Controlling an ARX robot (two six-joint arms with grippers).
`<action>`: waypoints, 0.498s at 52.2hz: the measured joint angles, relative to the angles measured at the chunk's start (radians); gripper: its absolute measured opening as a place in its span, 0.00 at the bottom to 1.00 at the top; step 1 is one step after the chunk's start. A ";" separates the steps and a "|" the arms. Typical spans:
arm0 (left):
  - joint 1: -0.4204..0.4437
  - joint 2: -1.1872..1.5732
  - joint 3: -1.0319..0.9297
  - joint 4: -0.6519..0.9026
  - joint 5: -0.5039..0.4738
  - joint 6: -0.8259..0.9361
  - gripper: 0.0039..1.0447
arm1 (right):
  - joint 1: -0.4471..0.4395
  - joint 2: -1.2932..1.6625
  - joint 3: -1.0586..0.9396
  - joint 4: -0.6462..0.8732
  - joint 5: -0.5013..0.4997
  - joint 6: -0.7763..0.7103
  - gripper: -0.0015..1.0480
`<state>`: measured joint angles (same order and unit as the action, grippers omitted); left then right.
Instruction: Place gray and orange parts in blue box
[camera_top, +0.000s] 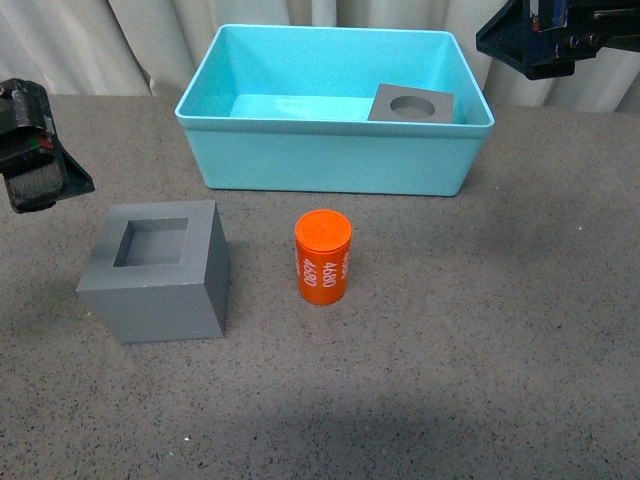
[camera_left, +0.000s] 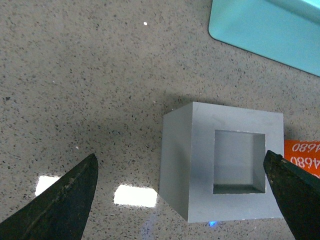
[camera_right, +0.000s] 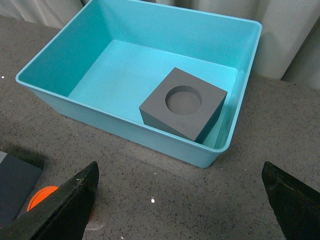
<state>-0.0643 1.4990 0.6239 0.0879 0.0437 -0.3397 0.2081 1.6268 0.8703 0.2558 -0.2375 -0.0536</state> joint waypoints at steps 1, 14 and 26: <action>-0.005 0.006 0.004 -0.003 0.002 -0.002 0.94 | 0.000 0.000 0.000 0.000 0.000 0.000 0.91; -0.050 0.094 0.049 -0.002 -0.025 0.005 0.94 | 0.001 0.000 0.000 0.000 -0.001 0.000 0.91; -0.074 0.177 0.082 -0.016 -0.071 0.030 0.85 | 0.001 0.000 0.000 0.000 0.000 0.000 0.91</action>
<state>-0.1387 1.6760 0.7055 0.0719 -0.0269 -0.3096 0.2089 1.6268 0.8703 0.2558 -0.2379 -0.0536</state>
